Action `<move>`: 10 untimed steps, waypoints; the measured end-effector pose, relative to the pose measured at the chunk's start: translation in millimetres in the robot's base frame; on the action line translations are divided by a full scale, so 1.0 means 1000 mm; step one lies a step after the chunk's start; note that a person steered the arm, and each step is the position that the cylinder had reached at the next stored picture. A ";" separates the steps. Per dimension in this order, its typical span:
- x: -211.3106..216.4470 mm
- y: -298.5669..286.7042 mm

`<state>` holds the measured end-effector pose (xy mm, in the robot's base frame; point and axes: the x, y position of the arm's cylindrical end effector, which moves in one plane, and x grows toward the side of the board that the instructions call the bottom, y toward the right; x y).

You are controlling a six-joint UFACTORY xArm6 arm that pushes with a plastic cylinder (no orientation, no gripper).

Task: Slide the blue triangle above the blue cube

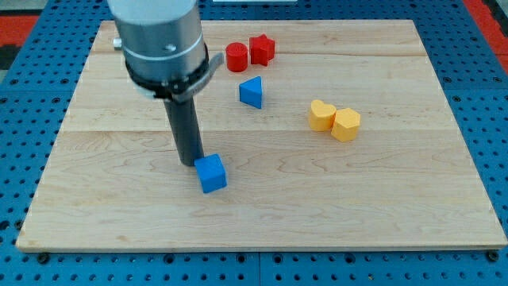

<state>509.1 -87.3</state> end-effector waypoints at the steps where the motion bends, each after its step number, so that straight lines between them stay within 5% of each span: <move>1: 0.007 0.010; 3: -0.003 0.059; 4: 0.019 0.024; 5: -0.012 0.021; 6: -0.088 0.037; 7: -0.110 0.114; 8: -0.136 0.133; 9: -0.181 0.108; 10: -0.127 0.037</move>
<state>382.4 -49.9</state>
